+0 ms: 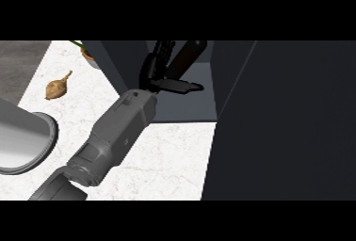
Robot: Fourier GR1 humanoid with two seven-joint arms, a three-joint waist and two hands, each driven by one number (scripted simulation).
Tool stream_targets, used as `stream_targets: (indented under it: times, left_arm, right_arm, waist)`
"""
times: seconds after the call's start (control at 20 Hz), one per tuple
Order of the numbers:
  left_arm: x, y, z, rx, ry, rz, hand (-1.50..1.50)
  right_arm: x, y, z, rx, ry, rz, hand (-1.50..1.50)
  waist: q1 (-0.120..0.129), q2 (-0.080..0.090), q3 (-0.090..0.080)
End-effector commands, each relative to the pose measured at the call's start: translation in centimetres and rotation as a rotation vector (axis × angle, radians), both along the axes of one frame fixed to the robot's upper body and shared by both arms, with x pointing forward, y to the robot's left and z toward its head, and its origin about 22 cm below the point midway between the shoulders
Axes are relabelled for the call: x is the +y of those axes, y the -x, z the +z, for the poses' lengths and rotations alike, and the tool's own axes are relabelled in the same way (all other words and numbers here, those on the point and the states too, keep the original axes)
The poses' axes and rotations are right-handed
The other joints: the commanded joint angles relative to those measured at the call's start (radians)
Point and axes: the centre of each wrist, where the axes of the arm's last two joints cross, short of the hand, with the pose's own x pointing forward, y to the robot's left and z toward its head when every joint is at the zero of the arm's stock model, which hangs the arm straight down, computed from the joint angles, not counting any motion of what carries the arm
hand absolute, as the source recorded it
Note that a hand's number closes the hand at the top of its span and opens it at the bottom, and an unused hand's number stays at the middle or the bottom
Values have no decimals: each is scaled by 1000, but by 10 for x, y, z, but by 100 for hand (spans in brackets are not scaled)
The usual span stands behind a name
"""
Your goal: Pick up the wine, place it into the cabinet and close the cabinet
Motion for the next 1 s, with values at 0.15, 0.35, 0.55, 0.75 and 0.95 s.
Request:
stream_targets:
  times: [0.15,0.35,0.55,0.75,0.95]
  left_arm:
    - [-6,0,33,-57,-14,-38,-150]
    - [-37,29,33,-90,-16,-101,-150]
    - [-55,57,47,-71,-3,-125,-150]
    - [-64,102,51,-42,43,-142,-150]
    - [-68,140,46,-50,88,-83,-150]
  right_arm:
    - [3,-2,5,-12,-7,-31,-150]
    - [0,19,1,7,-4,-19,-150]
    - [-3,14,9,-21,-21,-28,-150]
    - [0,15,3,-17,14,-14,-150]
    - [2,27,-1,-23,11,-2,-150]
  waist:
    - [38,-14,3]
    - [43,-21,3]
    - [34,-18,3]
    - [49,-21,3]
    - [30,-15,3]
